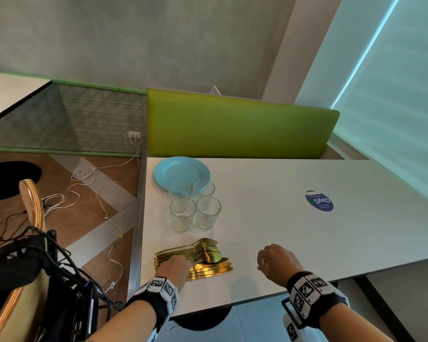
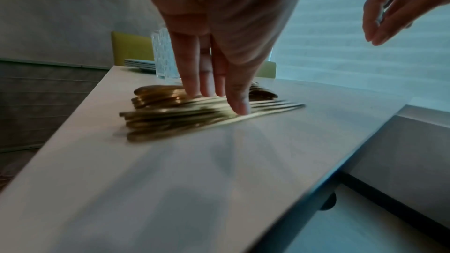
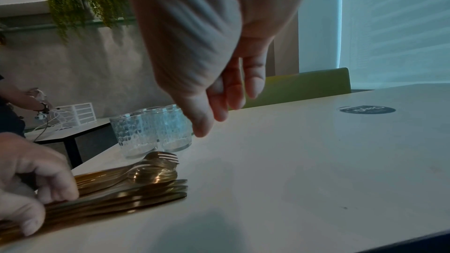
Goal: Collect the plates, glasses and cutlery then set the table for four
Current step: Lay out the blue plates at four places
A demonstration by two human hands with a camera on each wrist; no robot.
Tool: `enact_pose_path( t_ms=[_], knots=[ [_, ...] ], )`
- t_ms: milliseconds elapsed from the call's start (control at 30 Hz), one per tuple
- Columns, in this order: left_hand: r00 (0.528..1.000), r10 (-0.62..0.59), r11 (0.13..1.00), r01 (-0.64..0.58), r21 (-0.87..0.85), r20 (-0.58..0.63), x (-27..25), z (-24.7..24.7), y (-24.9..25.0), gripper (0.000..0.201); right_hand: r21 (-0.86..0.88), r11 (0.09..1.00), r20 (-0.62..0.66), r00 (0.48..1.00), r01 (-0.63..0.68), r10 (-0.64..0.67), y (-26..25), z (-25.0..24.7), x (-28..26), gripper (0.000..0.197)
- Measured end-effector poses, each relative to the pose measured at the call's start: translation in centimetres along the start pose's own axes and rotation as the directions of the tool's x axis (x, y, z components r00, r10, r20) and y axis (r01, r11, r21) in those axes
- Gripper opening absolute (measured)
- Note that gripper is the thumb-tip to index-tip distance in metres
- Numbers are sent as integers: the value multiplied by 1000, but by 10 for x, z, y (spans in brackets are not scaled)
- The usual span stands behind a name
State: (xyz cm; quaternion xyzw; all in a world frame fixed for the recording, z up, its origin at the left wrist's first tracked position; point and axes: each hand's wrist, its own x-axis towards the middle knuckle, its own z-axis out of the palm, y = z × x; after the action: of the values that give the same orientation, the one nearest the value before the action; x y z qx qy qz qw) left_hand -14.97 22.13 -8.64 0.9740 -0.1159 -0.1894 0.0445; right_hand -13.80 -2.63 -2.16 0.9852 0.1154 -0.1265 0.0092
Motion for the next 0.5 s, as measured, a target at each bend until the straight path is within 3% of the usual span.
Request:
enact_pose_path(
  t_ms=[133, 233, 333, 367, 433, 500],
  knots=[
    [989, 41, 993, -56, -99, -143, 7, -24, 0, 28, 29, 999, 0, 1000, -27, 27, 2, -8, 14, 21],
    [930, 23, 962, -121, -245, -368, 19, -56, 0, 32, 80, 995, 0, 998, -64, 65, 4, -21, 33, 18],
    [818, -85, 911, -167, -376, -569, 37, -98, -4, 32, 180, 977, -5, 993, -116, 119, 5, -36, 60, 10],
    [787, -138, 886, -173, -430, -601, 46, -112, -8, 31, 208, 969, 0, 991, -132, 135, 5, -41, 70, 20],
    [746, -256, 821, -169, -546, -615, 68, -137, -24, 30, 252, 957, 3, 989, -145, 149, 6, -50, 94, 35],
    [731, -362, 769, -115, -628, -578, 95, -156, -50, 33, 290, 945, 21, 989, -149, 149, 7, -57, 123, 34]
  ],
)
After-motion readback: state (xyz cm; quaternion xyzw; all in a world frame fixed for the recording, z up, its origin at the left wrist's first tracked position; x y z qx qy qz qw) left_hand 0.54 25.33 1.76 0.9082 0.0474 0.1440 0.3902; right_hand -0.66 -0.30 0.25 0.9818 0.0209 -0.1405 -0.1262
